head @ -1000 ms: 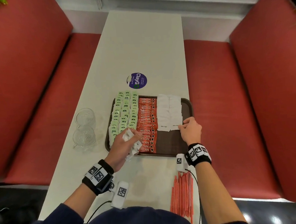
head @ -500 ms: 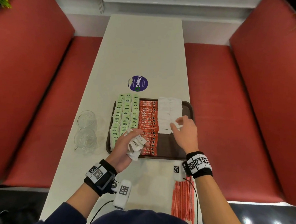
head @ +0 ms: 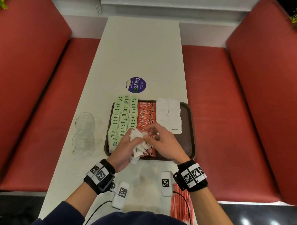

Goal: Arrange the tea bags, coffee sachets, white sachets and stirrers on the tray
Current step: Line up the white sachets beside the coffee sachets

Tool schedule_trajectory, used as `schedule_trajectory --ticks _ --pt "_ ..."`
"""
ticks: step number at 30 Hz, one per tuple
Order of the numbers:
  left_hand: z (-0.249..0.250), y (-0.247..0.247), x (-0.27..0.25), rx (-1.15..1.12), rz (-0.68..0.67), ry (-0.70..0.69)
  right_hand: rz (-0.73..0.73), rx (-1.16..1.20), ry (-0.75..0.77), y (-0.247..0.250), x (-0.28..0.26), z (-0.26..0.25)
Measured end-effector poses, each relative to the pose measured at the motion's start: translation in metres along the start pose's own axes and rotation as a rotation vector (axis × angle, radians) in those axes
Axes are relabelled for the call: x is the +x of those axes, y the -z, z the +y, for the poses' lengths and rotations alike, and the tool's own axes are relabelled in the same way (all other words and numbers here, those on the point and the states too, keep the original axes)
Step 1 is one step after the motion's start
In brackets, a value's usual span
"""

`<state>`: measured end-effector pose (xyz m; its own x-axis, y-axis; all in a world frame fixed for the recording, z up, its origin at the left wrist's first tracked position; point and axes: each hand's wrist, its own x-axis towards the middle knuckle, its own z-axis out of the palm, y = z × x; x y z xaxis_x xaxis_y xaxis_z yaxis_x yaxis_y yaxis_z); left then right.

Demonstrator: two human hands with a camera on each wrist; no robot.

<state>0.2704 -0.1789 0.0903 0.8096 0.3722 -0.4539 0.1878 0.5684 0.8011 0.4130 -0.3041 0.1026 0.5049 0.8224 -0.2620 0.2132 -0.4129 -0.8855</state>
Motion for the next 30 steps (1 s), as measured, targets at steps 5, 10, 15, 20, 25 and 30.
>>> schedule_trajectory --ticks 5,10,15,20,25,30 --pt "0.003 0.005 -0.001 0.081 0.038 -0.037 0.075 0.040 -0.021 0.007 0.001 0.003" --pt "0.005 0.007 -0.001 0.031 -0.009 -0.055 0.179 0.416 -0.057 0.009 -0.005 -0.004" --pt "0.005 0.005 0.006 0.067 0.020 -0.101 0.243 0.578 -0.040 -0.001 -0.009 -0.004" --pt "0.009 0.009 0.011 0.119 0.108 -0.155 0.327 0.565 -0.057 0.012 -0.012 0.005" --pt "0.014 0.012 0.011 0.078 0.099 -0.133 0.325 0.603 -0.064 0.021 -0.012 0.015" --pt "0.012 0.003 0.009 0.048 0.037 -0.081 0.309 0.705 -0.020 0.013 -0.014 0.009"
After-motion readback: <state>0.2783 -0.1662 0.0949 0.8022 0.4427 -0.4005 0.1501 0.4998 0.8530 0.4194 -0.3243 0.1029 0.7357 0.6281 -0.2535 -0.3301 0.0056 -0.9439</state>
